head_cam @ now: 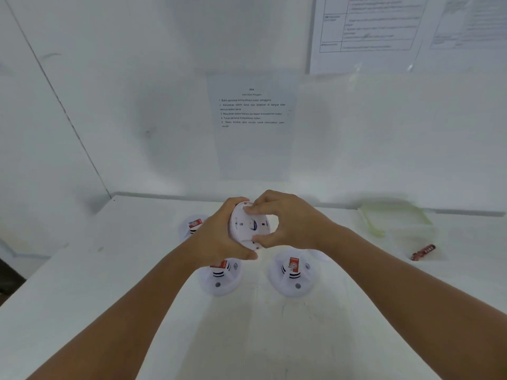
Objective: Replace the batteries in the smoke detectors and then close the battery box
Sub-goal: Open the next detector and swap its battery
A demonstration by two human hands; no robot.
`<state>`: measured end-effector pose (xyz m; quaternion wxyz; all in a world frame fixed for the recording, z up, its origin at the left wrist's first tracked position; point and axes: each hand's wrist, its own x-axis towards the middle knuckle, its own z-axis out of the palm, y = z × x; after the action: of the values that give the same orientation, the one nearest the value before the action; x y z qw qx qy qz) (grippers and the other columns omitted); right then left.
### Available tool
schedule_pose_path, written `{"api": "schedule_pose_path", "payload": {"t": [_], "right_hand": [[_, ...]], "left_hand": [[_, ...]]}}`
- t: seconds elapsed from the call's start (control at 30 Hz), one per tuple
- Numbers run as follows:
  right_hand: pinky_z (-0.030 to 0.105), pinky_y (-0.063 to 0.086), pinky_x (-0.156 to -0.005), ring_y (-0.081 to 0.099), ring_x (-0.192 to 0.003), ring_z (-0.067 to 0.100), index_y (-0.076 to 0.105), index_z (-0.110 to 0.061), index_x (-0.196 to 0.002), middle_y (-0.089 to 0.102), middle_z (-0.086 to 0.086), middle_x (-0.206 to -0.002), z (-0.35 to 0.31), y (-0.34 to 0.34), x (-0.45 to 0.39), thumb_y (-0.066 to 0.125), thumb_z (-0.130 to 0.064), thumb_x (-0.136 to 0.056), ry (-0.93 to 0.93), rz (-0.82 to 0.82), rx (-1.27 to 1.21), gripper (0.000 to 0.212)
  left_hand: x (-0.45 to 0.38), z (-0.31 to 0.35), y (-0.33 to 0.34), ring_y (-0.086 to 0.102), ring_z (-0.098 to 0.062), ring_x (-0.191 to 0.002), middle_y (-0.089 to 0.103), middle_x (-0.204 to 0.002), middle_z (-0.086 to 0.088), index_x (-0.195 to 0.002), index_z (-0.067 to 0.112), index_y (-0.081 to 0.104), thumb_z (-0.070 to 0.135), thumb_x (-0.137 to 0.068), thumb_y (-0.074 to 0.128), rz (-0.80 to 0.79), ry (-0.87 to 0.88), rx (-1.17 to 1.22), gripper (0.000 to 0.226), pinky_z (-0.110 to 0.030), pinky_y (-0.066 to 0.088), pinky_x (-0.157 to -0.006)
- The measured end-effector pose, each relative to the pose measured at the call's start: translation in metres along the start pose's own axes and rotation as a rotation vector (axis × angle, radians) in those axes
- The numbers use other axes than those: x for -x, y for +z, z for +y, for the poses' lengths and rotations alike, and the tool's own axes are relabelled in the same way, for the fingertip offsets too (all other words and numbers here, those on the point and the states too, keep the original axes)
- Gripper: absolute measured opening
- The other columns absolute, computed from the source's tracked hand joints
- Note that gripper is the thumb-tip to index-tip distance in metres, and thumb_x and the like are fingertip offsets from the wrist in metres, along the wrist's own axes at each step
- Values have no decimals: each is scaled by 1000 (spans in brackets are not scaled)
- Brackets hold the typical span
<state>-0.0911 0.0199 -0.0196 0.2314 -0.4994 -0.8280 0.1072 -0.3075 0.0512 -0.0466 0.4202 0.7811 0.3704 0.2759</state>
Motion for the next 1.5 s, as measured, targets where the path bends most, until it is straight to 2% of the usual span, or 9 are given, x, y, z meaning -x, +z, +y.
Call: {"api": "schedule_pose_path", "payload": {"t": [0.13,0.53,0.8,0.97,1.13,1.23,1.3,1.4,1.5], "right_hand": [[28,48,-96,58,-106,4,65,-31,-135,61,-16,-118,3,-5,5,84,-46,-76,-19,26,-45,64],[22,49,-91,59,-103,3,63,-27,-130,60,-15,-115,8,-10,16,88,-44,-69,-59,80,-94,68],[27,50,-93,59,-104,4,61,-27,-127,60,-15,-116,9,-9,20,89,-42,-68,-17,75,-128,67],[28,45,-102,53,-117,4,58,-30,-137,56,-13,-125,14,-1,21,80,-42,-82,14,94,-209,61],[18,51,-86,64,-110,6,41,-42,-151,55,-8,-133,0,2,20,62,-46,-99,205,100,-574,56],[29,55,-98,64,-121,13,37,-51,-152,52,-15,-147,-5,11,17,60,-56,-97,273,102,-758,60],[40,57,-99,64,-123,16,42,-51,-148,54,-12,-148,-2,17,14,60,-49,-99,384,166,-949,51],[41,61,-92,68,-116,20,50,-40,-146,63,-3,-137,7,19,13,55,-25,-106,510,216,-1181,42],[45,59,-95,68,-116,23,53,-35,-144,66,0,-134,13,22,13,55,-20,-106,530,239,-1315,41]], "left_hand": [[2,9,5,65,-12,-113,63,-125,10,-139,34,45,8,-62,97,10,-11,-15,97,-34,61,-87],[3,27,16,62,-6,-115,62,-124,15,-137,34,46,10,-61,98,44,14,-126,95,-25,58,-89],[4,28,20,63,-6,-114,64,-121,20,-135,37,48,11,-60,98,46,-10,-113,94,-27,59,-90],[1,29,19,63,-6,-108,62,-122,17,-140,36,40,19,-62,99,110,-48,-157,99,-11,53,-80],[-9,32,18,66,-7,-106,57,-136,11,-162,32,10,33,-61,100,164,-106,-204,136,-8,50,-77],[-12,35,20,69,1,-86,57,-129,12,-163,36,6,40,-62,99,185,-82,-248,137,-7,51,-73],[-13,34,19,68,1,-86,57,-129,12,-163,35,11,37,-64,98,168,-51,-283,132,-7,52,-75],[-12,27,15,66,3,-94,58,-131,12,-161,33,22,24,-72,94,151,-12,-270,115,-9,54,-77],[-14,21,11,64,-2,-96,58,-129,9,-154,32,38,16,-89,78,241,-58,-86,78,-10,53,-76]]}}
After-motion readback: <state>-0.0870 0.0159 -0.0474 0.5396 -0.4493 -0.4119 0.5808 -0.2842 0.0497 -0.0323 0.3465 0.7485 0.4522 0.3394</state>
